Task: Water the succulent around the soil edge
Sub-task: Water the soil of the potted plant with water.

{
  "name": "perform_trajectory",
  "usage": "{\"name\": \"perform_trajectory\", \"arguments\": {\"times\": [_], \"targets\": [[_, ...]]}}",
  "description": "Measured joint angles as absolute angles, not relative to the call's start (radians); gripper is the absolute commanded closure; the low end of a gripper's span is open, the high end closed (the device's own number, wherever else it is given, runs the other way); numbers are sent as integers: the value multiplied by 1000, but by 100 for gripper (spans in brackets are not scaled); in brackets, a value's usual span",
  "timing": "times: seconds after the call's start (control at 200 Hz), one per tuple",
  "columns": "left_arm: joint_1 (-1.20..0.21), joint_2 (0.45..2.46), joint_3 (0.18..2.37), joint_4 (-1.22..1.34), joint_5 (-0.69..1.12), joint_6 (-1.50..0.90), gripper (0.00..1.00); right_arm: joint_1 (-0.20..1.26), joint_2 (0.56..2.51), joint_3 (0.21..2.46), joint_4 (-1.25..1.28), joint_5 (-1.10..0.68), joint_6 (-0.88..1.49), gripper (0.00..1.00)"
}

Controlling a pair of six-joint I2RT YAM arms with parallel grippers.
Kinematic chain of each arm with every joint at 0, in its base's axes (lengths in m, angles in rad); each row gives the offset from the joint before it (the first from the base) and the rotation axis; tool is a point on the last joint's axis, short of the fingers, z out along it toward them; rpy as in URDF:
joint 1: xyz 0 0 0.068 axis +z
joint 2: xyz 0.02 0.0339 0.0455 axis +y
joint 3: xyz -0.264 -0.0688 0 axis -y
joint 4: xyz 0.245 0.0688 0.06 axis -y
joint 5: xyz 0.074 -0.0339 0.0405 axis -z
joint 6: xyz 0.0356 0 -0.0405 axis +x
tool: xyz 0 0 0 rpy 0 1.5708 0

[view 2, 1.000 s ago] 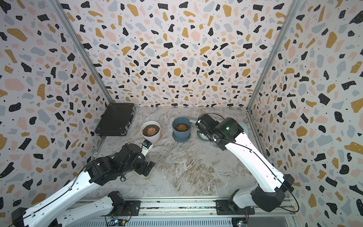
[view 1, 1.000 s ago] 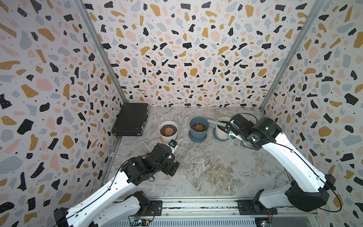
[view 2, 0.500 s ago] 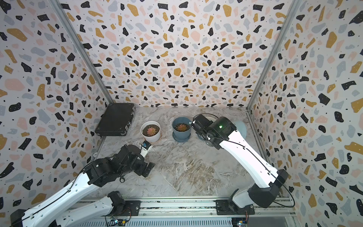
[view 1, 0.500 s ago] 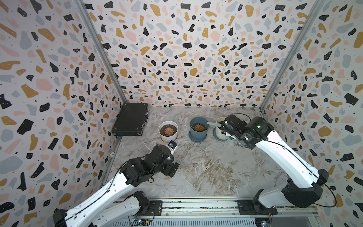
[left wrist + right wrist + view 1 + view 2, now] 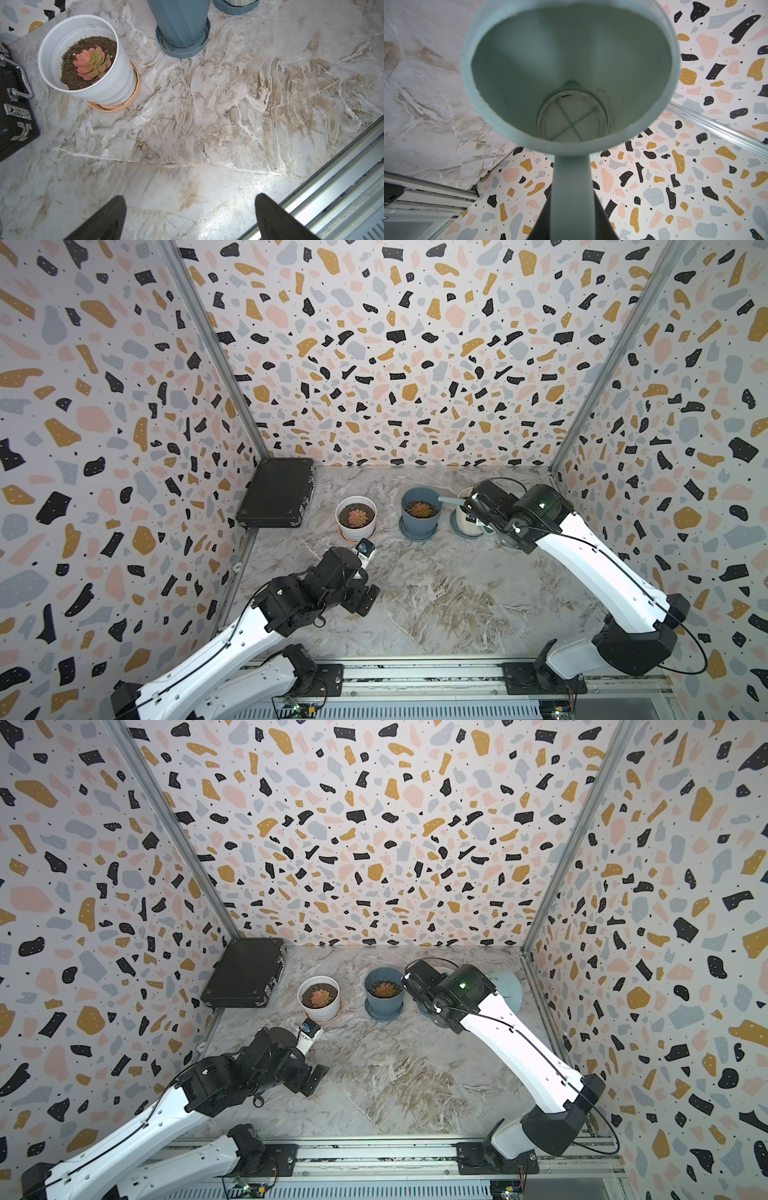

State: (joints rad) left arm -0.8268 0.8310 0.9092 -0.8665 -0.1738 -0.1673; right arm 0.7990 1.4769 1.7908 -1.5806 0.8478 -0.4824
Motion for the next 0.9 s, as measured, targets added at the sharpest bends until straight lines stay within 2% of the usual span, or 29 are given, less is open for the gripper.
{"name": "perform_trajectory", "arguments": {"times": [0.896], "targets": [[-833, 831, 909, -867, -174, -167, 1, 799, 1524, 1836, -1581, 862, -531, 100]]}}
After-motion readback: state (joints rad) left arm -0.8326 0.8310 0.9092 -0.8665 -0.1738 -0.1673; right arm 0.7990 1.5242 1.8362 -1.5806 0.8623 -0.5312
